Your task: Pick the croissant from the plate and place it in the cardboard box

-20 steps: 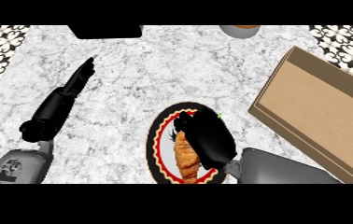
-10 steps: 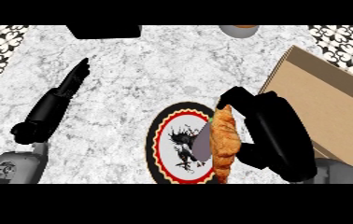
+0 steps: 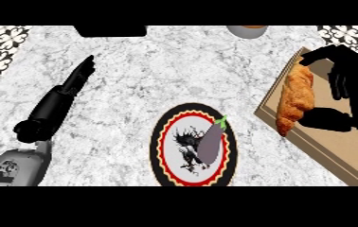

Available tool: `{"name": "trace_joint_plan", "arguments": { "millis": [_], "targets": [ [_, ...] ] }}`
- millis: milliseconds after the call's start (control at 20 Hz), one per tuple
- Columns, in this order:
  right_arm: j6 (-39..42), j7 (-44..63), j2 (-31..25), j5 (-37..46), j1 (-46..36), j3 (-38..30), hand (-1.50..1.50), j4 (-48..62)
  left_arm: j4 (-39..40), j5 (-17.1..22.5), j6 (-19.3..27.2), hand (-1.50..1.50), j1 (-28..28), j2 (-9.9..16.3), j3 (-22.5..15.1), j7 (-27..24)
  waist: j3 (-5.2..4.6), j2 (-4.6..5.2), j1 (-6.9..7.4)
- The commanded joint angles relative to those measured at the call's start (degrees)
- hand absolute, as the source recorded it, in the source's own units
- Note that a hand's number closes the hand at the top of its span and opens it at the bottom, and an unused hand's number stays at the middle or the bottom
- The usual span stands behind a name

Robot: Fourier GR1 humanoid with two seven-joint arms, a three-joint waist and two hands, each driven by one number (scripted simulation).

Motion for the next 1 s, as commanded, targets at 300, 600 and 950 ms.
{"name": "trace_joint_plan", "arguments": {
  "millis": [300,600,950],
  "targets": [
    [12.3,-16.5,-4.9,-8.7,3.2,-9.5,1.50,19.3,3.3,-2.3,-0.7,0.00,-0.6,-1.8,-0.3,-3.1,-0.06,0.38,1.27],
    [24.3,-29.9,-7.3,-15.8,5.8,-11.9,1.50,33.5,1.0,-2.4,-1.3,0.00,0.4,-2.3,-1.1,-1.4,0.01,0.41,1.70],
    [36.3,-37.5,-7.0,-11.9,1.7,-10.2,1.50,49.4,2.3,-0.5,-3.1,0.00,-4.8,-1.4,2.1,0.6,0.01,0.55,2.24]
  ]
}}
